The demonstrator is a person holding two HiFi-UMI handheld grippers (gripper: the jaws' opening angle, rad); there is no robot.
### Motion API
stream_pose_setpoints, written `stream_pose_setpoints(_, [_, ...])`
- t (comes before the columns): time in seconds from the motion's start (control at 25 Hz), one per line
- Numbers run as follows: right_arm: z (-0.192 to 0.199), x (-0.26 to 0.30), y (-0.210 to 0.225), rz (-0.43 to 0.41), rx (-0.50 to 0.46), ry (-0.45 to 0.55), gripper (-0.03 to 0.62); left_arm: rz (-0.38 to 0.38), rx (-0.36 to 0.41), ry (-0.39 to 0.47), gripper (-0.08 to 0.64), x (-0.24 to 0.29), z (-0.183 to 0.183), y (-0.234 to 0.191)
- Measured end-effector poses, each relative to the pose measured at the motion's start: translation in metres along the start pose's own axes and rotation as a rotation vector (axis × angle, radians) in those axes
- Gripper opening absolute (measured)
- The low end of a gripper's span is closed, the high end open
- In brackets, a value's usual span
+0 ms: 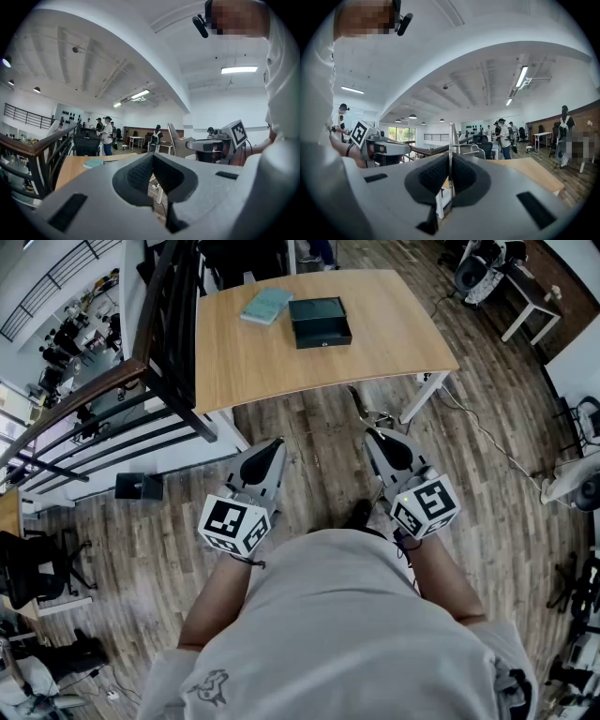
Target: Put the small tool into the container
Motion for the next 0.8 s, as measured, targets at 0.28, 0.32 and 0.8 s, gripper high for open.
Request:
stream_pose_setpoints(0.28, [-0.005,-0.001,0.014,0.008,-0.01,0.001,0.008,0.006,0.005,0.003,0.005,0.013,-0.005,0.001])
stream_pose_setpoints(0.32, [-0.004,0.0,0.015,0.008,-0.01,0.001,0.008,0.006,0.005,0.003,0.005,0.014,-0.004,0.0])
stream_pose_setpoints(0.8, [0.005,0.005,0.055,-0.007,0.007,-0.005,0.009,-0.005,-0.002,-0.028,0.005,0.055,0.007,0.001])
Point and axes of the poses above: the fingertips, and each gripper's own axes: x forward along the fingers, y to its right, z out of its underside, the point moved 5 cm from there along -x, backward along the fingers, and after that the axes turned 11 degrees about y, right-handed, at the moved point
